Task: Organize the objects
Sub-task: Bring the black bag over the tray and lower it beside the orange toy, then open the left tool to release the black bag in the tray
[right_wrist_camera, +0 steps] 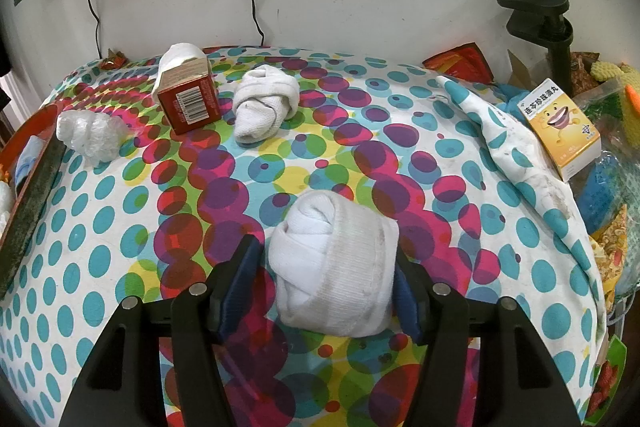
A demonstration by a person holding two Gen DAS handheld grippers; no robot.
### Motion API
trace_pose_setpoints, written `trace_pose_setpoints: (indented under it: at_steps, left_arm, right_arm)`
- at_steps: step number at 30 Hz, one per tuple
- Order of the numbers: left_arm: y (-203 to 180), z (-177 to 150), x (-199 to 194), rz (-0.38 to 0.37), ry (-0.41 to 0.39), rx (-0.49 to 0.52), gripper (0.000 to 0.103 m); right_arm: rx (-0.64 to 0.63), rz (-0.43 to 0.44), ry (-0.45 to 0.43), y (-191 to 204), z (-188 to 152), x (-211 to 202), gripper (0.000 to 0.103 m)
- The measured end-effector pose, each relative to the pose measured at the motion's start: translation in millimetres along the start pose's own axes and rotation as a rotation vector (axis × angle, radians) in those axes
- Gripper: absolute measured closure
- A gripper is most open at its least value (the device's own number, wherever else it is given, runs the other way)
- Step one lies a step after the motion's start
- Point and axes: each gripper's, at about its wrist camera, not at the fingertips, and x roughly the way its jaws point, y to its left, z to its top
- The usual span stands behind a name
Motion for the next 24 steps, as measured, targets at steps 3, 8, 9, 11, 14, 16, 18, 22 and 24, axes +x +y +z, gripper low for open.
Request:
trace_pose_setpoints:
  at_steps: [3,8,9,11,14,16,18,22,24]
  left_arm:
    - [0,1,-7,0.002,-0.010,0.003,0.059]
    - [-1,-1,-23,0.000,-0.037,0.007,0.059]
    - [-3,-2,-27,0.003,-0.045,0.013,0.059]
    - [-5,-5,-33,0.009,-0.055,0.023,0.059]
    - [-12,-12,-43,0.024,-0.079,0.042,0.059]
    - [-19,-19,-51,0.028,-0.098,0.057,0.059]
    - [-24,-25,-58,0.024,-0.115,0.062,0.059]
    - [-36,-42,-71,0.018,-0.153,0.070,0.059]
    - [-44,-53,-76,0.017,-0.168,0.076,0.059]
  right_arm:
    - [0.001,-0.001,0.000,0,0,0,0.043]
    - [-0.001,-0.004,0.000,-2,-1,1,0.043]
    - [-0.001,-0.004,0.000,-1,-1,1,0.043]
    - [-0.002,-0.006,0.000,-3,-1,1,0.043]
    - [-0.001,-0.004,0.000,-2,-1,1,0.043]
    - [-0.001,-0.004,0.001,-1,-1,1,0.043]
    - [-0.002,-0.004,0.001,-1,0,1,0.043]
    - [-0.001,-0.005,0.001,-1,-1,1,0.043]
    - [-0.001,-0.005,0.001,-1,-1,1,0.043]
